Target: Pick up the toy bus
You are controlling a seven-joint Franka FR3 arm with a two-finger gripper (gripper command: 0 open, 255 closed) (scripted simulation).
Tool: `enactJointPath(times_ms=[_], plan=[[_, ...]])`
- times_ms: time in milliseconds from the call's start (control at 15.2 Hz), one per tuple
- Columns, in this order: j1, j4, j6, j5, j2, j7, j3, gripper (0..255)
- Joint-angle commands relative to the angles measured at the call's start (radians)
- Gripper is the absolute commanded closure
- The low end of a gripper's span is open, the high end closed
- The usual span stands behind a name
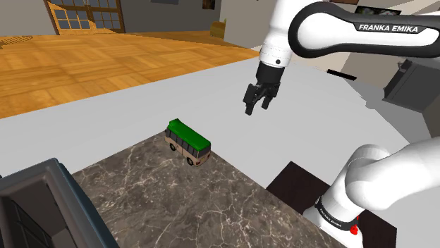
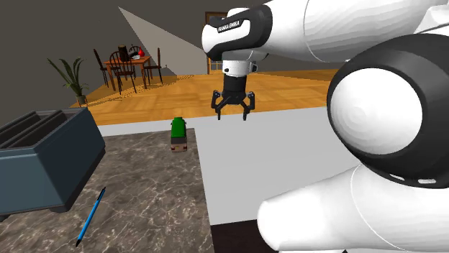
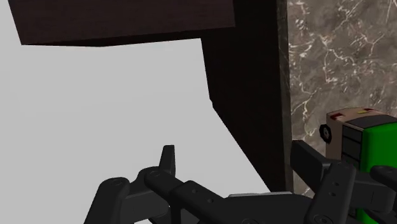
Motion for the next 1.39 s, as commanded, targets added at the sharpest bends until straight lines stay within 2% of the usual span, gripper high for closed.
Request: enactJointPath(times_ms=[0,528,1056,1320], plan=[[0.011,0.018,0.029,0.013,0.047,0.032,0.033,0],[0.041,0.181,0.117,0.01,0.301,0.165,0.162,0],[0.086,0.418,0.155,-0.078,0.596,0.32,0.267,0],[0.091,0.393,0.195,-0.084,0.611,0.325,0.268,0]])
